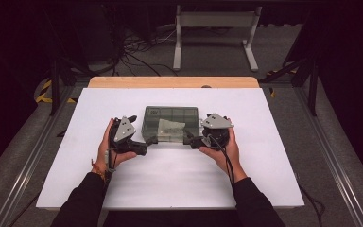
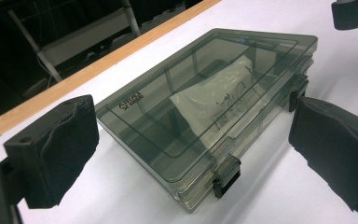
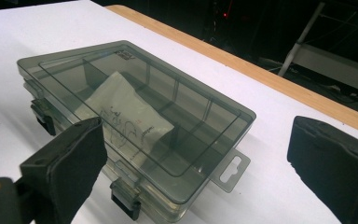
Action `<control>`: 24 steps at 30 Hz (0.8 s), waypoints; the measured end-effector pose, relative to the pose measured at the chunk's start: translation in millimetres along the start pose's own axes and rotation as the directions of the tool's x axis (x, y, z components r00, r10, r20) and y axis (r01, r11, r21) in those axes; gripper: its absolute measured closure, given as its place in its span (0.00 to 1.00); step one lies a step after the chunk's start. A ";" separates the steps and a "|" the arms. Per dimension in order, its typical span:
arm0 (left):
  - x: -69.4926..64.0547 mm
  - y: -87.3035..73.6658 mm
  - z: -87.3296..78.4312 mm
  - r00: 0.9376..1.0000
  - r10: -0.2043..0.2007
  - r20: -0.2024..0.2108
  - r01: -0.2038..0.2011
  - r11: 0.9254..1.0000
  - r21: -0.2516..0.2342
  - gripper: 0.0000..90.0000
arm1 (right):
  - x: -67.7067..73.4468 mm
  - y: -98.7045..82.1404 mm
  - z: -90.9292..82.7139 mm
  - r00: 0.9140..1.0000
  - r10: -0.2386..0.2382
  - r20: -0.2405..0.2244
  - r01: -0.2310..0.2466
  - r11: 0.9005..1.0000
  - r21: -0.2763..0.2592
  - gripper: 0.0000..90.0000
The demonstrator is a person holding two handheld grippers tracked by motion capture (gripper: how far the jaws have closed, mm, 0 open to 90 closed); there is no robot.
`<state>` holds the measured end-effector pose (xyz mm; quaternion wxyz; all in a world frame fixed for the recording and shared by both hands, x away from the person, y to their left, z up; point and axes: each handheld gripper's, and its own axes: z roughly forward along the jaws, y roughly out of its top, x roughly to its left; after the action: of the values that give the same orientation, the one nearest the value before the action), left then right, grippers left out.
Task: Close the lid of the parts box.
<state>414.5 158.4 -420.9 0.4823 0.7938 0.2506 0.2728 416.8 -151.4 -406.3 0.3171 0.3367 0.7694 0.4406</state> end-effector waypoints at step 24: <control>-15.9 12.2 -26.2 0.997 0.079 0.013 -0.079 0.997 -0.024 0.03 | 3.7 3.9 -27.5 0.997 -0.083 0.004 0.083 0.996 0.008 0.08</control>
<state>386.9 159.4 -402.9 0.4822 0.7993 0.2125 0.2889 394.0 -159.7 -392.2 0.3356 0.3064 0.7837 0.4233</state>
